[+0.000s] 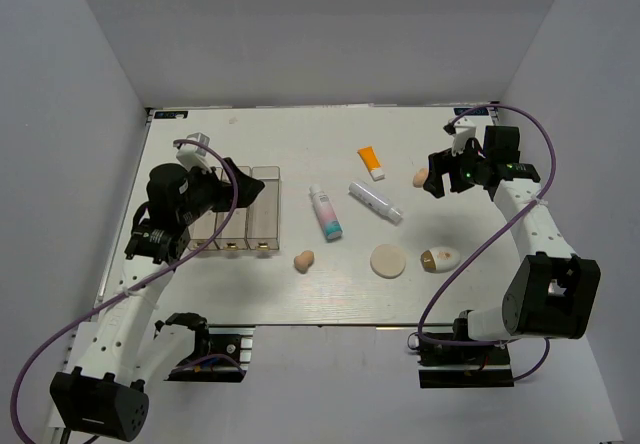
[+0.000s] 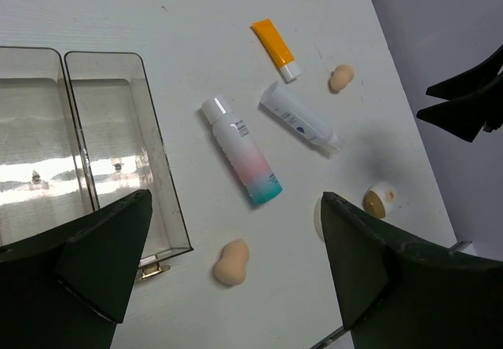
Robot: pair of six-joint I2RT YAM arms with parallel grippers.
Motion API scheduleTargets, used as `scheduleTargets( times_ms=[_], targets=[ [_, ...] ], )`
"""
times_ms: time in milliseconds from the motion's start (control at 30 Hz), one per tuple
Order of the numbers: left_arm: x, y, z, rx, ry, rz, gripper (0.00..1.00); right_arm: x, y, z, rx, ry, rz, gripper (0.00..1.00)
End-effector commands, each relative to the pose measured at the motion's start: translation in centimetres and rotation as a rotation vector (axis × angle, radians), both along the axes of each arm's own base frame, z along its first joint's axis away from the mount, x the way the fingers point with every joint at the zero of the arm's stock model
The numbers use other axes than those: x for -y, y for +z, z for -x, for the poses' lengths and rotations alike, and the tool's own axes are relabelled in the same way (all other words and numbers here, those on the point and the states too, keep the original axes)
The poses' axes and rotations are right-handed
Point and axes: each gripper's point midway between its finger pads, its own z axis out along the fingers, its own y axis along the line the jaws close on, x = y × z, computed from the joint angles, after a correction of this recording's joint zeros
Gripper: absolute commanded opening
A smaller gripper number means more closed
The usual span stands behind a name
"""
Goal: Organize the makeup
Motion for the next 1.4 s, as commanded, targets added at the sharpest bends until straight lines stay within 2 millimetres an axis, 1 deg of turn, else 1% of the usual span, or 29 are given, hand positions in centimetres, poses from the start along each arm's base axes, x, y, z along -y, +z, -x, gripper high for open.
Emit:
scheduleTargets(
  times_ms=[0, 200, 433, 533, 567, 600, 633, 700, 733, 767, 800, 833, 900, 933, 967, 1000, 1033, 1100, 1133, 1167, 1200, 1233, 1267, 1300, 1333, 1367],
  targets=[
    [0.8, 1.3, 0.4, 0.046, -0.041, 0.04, 0.98, -0.2, 1.7, -0.3, 0.057, 0.028, 0.0, 0.89],
    [0.9, 1.7, 0.4, 0.041, -0.065, 0.017, 0.98, -0.3, 1.4, -0.1, 0.053, 0.031, -0.003, 0.89],
    [1.3, 2.0, 0.6, 0.047, -0.091, 0.028, 0.98, -0.4, 1.4, -0.1, 0.058, 0.042, 0.0, 0.89],
    [1.8, 2.1, 0.6, 0.047, -0.122, 0.031, 0.98, -0.7, 1.6, 0.2, 0.071, 0.092, 0.008, 0.89],
    [2.0, 2.3, 0.7, 0.049, -0.137, 0.033, 0.98, -1.1, 1.8, 0.5, 0.093, 0.149, 0.016, 0.89],
    [2.5, 2.3, 0.8, 0.048, -0.164, 0.034, 0.95, -1.3, 2.0, 0.6, 0.103, 0.178, 0.02, 0.89],
    [2.7, 1.8, 0.6, 0.03, -0.183, 0.027, 0.93, -1.2, 2.1, 0.8, 0.116, 0.193, 0.028, 0.89],
    [3.3, 2.2, 0.8, 0.021, -0.228, 0.033, 0.89, -1.3, 2.1, 0.8, 0.124, 0.189, 0.031, 0.89],
    [3.5, 1.8, 0.5, 0.005, -0.24, 0.028, 0.85, -1.3, 2.1, 0.7, 0.13, 0.187, 0.027, 0.89],
    [4.0, 1.8, 0.7, -0.002, -0.268, 0.033, 0.83, -1.2, 2.1, 0.7, 0.133, 0.181, 0.028, 0.89],
    [4.4, 1.9, 0.7, -0.006, -0.284, 0.033, 0.83, -1.1, 1.9, 0.8, 0.128, 0.179, 0.035, 0.89],
    [4.5, 1.9, 0.4, -0.01, -0.288, 0.035, 0.79, -1.2, 1.6, 1.0, 0.121, 0.188, 0.031, 0.89],
    [5.6, 2.2, 0.5, -0.011, -0.325, 0.039, 0.74, -1.6, 1.6, 1.6, 0.113, 0.217, 0.02, 0.89],
    [6.0, 2.2, 0.4, -0.016, -0.337, 0.041, 0.68, -1.7, 1.2, 1.8, 0.1, 0.209, 0.011, 0.89],
    [6.4, 1.7, 0.2, -0.036, -0.348, 0.041, 0.65, -1.8, 1.3, 1.8, 0.101, 0.209, 0.001, 0.89],
    [7.0, 1.7, 0.1, -0.036, -0.362, 0.045, 0.62, -1.9, 1.4, 1.9, 0.101, 0.212, -0.007, 0.89],
    [7.9, 2.0, 0.2, -0.031, -0.386, 0.045, 0.57, -2.1, 1.4, 2.0, 0.098, 0.214, -0.014, 0.89],
    [9.0, 1.3, -0.2, -0.057, -0.4, 0.036, 0.49, -2.2, 1.5, 2.0, 0.096, 0.208, -0.029, 0.85],
    [10.3, 1.8, 0.3, -0.051, -0.435, 0.035, 0.44, -2.3, 1.6, 2.0, 0.091, 0.206, -0.037, 0.82],
    [11.1, 0.9, 0.0, -0.078, -0.447, 0.027, 0.34, -2.2, 1.7, 2.0, 0.094, 0.198, -0.037, 0.72],
    [11.8, 0.5, 0.2, -0.097, -0.46, 0.017, 0.3, -2.2, 1.7, 2.0, 0.096, 0.192, -0.036, 0.64],
    [13.2, 0.1, 0.9, -0.112, -0.495, 0.0, 0.27, -2.1, 1.7, 2.0, 0.093, 0.179, -0.038, 0.47],
    [14.0, -0.5, 0.9, -0.154, -0.506, -0.022, 0.27, -1.9, 1.4, 2.1, 0.085, 0.166, -0.031, 0.38],
    [14.6, -1.1, 1.2, -0.172, -0.522, -0.049, 0.27, -1.8, 1.4, 2.1, 0.094, 0.161, -0.029, 0.31],
    [15.0, -1.7, 1.2, -0.187, -0.517, -0.081, 0.29, -1.8, 1.3, 2.2, 0.095, 0.156, -0.026, 0.27],
    [16.0, -2.0, 2.3, -0.22, -0.546, -0.118, 0.44, -1.7, 0.6, 2.5, 0.078, 0.145, -0.026, 0.29]
  ],
)
